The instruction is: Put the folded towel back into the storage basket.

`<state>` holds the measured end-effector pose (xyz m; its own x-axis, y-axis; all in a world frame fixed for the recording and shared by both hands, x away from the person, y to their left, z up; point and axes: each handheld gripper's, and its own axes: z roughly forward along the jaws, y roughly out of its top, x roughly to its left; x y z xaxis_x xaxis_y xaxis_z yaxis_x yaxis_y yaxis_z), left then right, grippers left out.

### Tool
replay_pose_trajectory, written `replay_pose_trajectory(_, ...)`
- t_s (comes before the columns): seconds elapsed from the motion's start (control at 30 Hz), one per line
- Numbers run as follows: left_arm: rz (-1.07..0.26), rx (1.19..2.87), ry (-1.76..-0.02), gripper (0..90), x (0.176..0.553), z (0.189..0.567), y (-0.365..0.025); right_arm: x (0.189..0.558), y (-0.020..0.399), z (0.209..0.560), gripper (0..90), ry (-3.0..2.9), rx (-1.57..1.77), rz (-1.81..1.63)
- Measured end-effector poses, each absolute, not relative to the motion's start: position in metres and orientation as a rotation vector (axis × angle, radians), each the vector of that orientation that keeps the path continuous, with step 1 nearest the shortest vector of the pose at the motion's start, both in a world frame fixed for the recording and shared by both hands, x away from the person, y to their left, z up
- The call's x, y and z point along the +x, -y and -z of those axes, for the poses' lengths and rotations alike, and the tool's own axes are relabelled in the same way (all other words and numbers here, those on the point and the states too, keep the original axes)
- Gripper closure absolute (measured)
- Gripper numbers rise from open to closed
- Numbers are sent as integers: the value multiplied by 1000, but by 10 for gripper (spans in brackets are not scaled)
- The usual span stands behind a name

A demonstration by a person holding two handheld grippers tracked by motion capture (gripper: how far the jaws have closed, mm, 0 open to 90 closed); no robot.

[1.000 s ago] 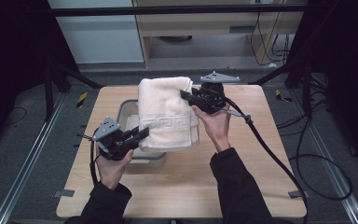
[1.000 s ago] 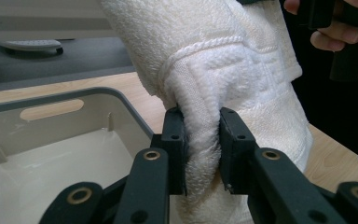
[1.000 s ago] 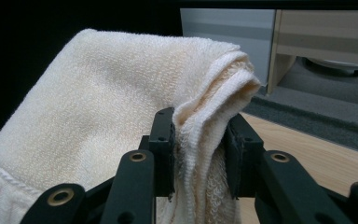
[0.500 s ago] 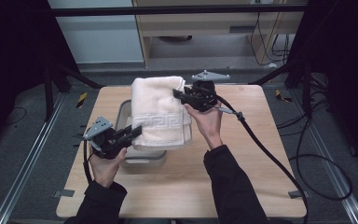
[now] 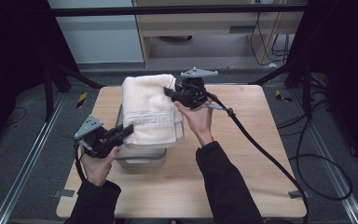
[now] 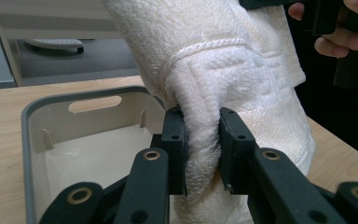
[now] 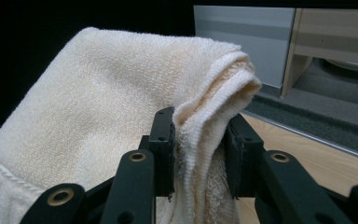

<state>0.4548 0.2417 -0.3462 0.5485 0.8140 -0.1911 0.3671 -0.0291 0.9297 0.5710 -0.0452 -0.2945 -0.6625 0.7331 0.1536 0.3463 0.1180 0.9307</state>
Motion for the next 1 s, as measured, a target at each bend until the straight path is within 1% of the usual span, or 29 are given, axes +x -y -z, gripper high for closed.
replay_pose_trajectory(0.6,-502,1592,-1074,740,455,345,-271,581,10,294,677,-2084,1035,-1571)
replay_pose_trajectory(1.0,-518,1611,-1120,740,462,355,-280,591,-1,310,677,-2103,1058,-1583)
